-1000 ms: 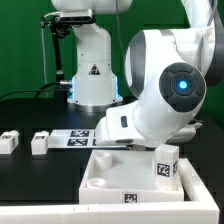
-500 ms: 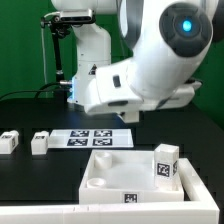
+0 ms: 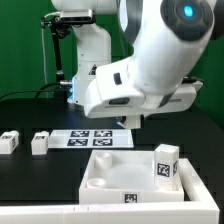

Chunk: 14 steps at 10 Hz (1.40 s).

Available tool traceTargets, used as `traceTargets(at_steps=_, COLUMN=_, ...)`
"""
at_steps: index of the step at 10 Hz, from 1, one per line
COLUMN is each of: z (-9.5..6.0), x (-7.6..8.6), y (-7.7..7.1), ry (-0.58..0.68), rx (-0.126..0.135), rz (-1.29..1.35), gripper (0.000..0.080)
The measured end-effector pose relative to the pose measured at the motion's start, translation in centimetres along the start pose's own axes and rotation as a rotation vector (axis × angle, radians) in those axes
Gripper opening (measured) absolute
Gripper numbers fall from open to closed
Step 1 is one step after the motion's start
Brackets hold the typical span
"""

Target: Assemble square table

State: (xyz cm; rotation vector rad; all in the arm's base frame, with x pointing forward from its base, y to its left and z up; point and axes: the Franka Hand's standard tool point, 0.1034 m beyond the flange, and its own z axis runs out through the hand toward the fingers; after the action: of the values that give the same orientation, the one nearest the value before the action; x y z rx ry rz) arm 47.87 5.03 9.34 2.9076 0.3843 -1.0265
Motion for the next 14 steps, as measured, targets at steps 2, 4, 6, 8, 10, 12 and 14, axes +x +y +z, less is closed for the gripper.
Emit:
traceTargets(at_steps=2, z=-3.2, x=0.2, y=2.1, ry=0.096, rx=0.005, rz=-0.005, gripper=0.029)
traceTargets(at_steps=4, z=-4.2, x=1.1, y=2.8, ry=0.238, rx=-0.01, rz=0.005, gripper=0.029)
traceTargets(at_steps=6, z=-4.4, x=1.4, y=3.1, ry=0.369, rx=-0.024, rz=0.011, gripper=0.0291)
traceTargets(at_steps=8, z=-4.9, x=1.7, y=4.0, ry=0.484, rx=0.004, rz=0.057, gripper=0.0291)
traceTargets(at_steps=10, z=-7.9, x=2.6, y=6.0, ry=0.605, rx=0.033, rz=0.096, gripper=0.0291)
traceTargets(at_steps=12, z=-9.8, x=3.4, y=6.7, ry=0.798, rx=-0.019, rz=0.093, gripper=0.0291)
traceTargets(at_steps=14, z=-9.1, x=3.1, y=7.4, ry=0.898, rx=-0.043, rz=0.11, gripper=0.0291)
